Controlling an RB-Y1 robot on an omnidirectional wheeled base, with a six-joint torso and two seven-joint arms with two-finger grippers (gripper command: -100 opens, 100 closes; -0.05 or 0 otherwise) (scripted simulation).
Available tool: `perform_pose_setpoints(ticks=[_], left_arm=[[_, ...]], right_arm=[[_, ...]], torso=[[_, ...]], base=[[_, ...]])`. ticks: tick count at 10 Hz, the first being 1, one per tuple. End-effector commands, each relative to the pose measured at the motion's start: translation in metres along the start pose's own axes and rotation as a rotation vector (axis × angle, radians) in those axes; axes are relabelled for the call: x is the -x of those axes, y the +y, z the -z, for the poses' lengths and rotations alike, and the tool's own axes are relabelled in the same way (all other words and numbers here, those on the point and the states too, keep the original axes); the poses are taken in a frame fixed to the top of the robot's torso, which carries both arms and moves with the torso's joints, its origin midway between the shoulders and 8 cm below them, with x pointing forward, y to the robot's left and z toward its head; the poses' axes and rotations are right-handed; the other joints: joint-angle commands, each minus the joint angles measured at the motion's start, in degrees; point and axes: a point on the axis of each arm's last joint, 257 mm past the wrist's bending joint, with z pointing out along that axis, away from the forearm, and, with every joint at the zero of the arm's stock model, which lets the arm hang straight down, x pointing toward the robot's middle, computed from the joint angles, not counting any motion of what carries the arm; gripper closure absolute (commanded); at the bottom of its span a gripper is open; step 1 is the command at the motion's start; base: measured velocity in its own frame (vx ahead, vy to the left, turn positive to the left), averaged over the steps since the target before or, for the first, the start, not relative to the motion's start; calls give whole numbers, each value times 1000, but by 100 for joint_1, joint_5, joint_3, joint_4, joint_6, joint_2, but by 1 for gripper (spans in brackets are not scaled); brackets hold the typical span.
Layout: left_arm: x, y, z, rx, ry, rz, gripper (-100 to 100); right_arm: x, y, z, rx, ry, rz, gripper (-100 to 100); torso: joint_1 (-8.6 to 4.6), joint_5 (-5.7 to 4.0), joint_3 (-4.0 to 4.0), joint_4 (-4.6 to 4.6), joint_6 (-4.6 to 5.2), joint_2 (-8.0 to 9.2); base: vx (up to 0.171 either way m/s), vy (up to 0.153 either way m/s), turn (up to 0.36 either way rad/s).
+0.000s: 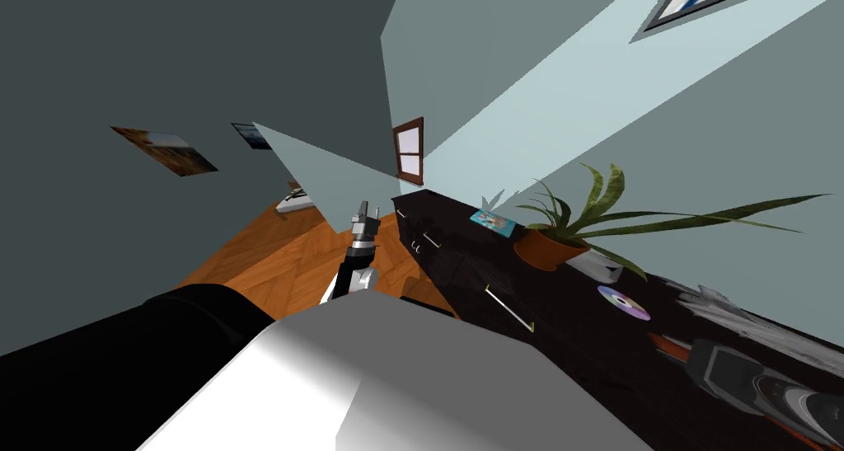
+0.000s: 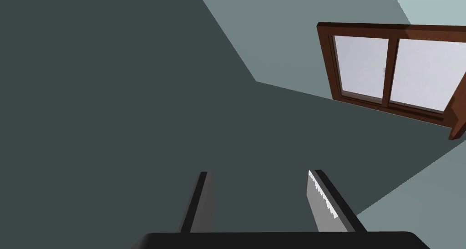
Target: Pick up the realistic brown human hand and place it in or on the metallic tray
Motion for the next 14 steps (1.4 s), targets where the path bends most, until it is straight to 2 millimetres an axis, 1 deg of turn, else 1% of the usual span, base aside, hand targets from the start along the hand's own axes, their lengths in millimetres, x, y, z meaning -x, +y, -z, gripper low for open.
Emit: perform_pose_setpoints(ticks=[1,10,14], left_arm=[[0,0,0,0,0,0,0],[0,0,0,0,0,0,0],[0,0,0,0,0,0,0]], right_arm=[[-4,-1,3,3,8,-37,100],[-37,0,22,24,73,-249,100],[-56,-1,33,27,118,-324,100]], torso=[[0,0,0,0,0,0],[0,4,-2,-2,1,-1],[-17,7,2,0,4,3]], base=[[-16,88,164],[-3,88,229],[0,47,220]])
